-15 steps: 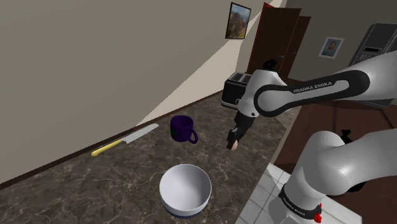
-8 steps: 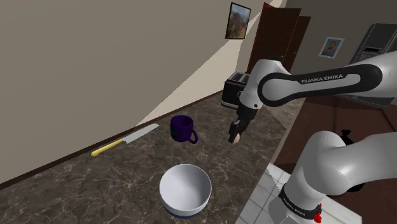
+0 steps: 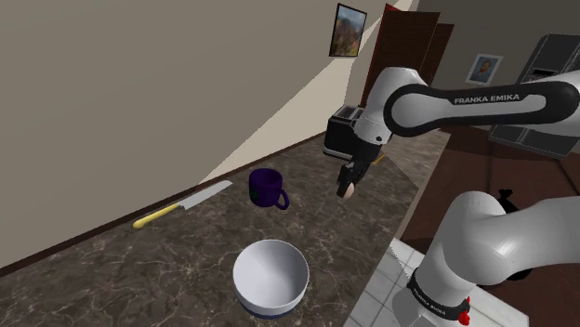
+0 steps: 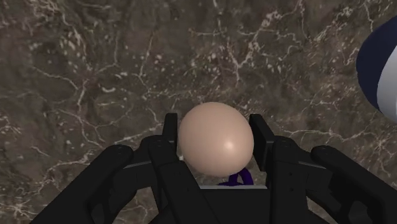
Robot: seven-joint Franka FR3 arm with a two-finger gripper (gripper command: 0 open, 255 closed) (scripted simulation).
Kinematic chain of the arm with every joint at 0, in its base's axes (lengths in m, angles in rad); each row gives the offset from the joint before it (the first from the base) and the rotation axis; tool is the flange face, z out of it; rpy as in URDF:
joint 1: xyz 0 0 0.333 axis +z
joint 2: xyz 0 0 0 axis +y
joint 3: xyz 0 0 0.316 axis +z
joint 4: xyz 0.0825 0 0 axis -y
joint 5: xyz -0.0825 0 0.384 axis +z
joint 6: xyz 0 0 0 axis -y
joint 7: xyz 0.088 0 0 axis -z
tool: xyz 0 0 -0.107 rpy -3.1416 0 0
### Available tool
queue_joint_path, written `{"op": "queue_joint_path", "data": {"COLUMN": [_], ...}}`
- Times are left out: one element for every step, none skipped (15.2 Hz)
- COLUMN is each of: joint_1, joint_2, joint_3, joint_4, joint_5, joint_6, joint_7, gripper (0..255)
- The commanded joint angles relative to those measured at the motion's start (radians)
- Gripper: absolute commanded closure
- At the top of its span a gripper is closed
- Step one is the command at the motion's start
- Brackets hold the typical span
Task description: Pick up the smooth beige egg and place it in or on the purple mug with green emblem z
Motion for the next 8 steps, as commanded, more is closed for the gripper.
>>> {"op": "queue_joint_path", "data": {"joint_1": [0.001,0.001,0.002,0.002,0.002,0.003,0.003,0.004], "joint_2": [-0.002,-0.004,-0.006,-0.007,-0.009,-0.009,-0.010,-0.010], "joint_3": [0.003,0.003,0.004,0.005,0.006,0.007,0.008,0.009], "joint_4": [0.027,0.039,0.051,0.064,0.077,0.090,0.103,0.116], "joint_5": [0.001,0.001,0.001,0.001,0.001,0.001,0.001,0.002], "joint_6": [-0.029,-0.043,-0.057,-0.071,-0.085,-0.098,-0.112,-0.125], "joint_7": [0.005,0.008,0.010,0.012,0.014,0.016,0.019,0.021], "gripper": [255,255,255,255,255,255,255,255]}}
